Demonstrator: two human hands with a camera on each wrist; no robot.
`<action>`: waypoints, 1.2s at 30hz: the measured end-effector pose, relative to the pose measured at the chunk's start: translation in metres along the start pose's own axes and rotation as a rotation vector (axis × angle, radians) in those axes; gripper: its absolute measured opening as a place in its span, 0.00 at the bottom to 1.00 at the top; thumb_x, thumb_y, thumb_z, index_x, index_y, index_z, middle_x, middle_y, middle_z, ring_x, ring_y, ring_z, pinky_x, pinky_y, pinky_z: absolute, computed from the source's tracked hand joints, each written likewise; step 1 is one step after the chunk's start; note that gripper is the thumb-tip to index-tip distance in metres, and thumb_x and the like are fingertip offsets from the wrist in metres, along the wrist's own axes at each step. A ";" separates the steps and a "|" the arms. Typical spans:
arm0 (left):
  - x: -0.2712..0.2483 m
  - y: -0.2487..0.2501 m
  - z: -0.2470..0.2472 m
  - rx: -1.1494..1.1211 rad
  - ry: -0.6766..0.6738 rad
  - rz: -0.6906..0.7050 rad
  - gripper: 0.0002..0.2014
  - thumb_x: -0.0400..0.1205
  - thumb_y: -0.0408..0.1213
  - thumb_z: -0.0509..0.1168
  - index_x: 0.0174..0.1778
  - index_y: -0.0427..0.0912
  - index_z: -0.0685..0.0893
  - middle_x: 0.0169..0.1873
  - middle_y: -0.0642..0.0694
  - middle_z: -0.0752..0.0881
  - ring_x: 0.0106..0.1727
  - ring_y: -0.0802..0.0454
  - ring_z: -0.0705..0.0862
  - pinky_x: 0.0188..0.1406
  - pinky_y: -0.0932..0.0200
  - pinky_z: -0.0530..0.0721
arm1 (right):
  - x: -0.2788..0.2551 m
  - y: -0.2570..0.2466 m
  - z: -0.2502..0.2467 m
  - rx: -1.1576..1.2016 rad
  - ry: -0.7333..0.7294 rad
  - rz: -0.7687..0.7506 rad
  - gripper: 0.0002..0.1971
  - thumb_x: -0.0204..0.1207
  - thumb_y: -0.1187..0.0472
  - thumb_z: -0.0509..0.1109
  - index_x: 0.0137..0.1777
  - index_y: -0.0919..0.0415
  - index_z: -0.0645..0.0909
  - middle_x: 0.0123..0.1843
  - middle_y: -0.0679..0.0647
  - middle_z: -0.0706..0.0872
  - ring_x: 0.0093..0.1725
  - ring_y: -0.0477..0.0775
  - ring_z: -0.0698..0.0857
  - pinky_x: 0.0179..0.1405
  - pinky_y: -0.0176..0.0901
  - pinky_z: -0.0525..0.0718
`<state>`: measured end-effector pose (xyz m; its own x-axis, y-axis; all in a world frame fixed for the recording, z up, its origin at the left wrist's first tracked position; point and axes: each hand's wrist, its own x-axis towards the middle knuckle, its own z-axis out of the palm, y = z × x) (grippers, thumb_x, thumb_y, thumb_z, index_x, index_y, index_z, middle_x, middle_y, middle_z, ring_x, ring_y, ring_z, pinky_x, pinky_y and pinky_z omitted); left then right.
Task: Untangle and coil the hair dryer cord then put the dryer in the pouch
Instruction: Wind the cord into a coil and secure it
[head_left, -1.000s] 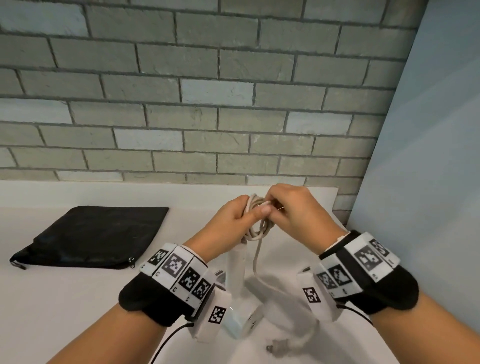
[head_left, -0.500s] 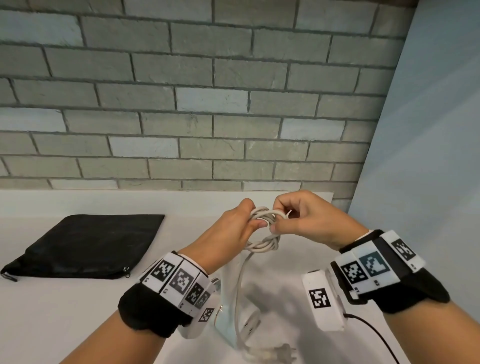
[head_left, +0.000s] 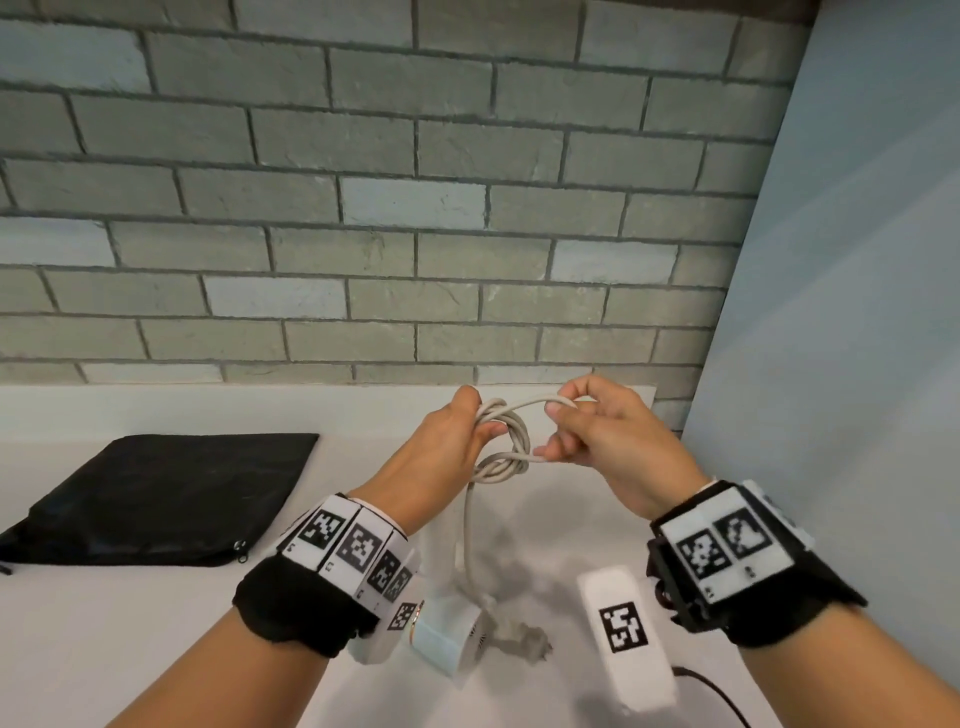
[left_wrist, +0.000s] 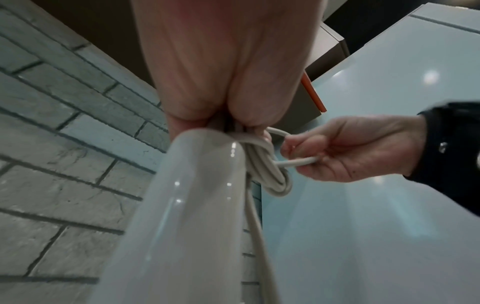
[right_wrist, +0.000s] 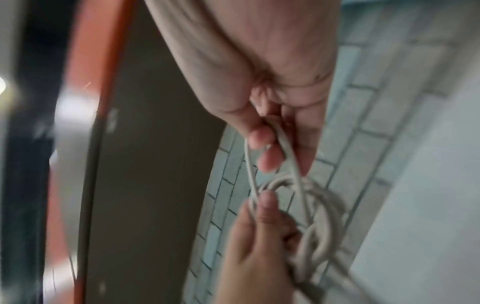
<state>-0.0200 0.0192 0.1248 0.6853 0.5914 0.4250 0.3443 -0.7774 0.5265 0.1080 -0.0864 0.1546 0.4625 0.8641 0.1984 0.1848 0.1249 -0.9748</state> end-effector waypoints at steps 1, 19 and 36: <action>0.000 -0.001 0.000 -0.003 0.002 -0.002 0.10 0.84 0.44 0.54 0.44 0.42 0.64 0.29 0.56 0.72 0.35 0.50 0.73 0.29 0.59 0.60 | 0.000 -0.003 -0.002 0.021 -0.031 0.016 0.07 0.76 0.72 0.64 0.41 0.59 0.72 0.14 0.45 0.72 0.15 0.45 0.74 0.36 0.50 0.85; 0.003 -0.018 -0.014 0.031 0.047 -0.070 0.10 0.85 0.43 0.52 0.43 0.41 0.64 0.29 0.54 0.74 0.30 0.61 0.72 0.23 0.68 0.68 | -0.002 -0.046 -0.029 -0.127 0.062 -0.329 0.07 0.72 0.72 0.69 0.36 0.61 0.79 0.12 0.43 0.73 0.13 0.39 0.67 0.16 0.24 0.63; -0.003 -0.014 -0.008 -0.042 0.088 -0.009 0.10 0.85 0.43 0.51 0.43 0.41 0.64 0.36 0.52 0.75 0.36 0.54 0.77 0.35 0.57 0.78 | -0.021 -0.067 0.012 0.267 -0.528 -0.591 0.20 0.73 0.73 0.57 0.63 0.55 0.66 0.75 0.55 0.68 0.61 0.52 0.83 0.56 0.47 0.85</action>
<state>-0.0322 0.0302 0.1224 0.6227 0.6165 0.4819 0.3220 -0.7632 0.5602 0.0754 -0.1072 0.2141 -0.1255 0.7264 0.6757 0.0269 0.6834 -0.7296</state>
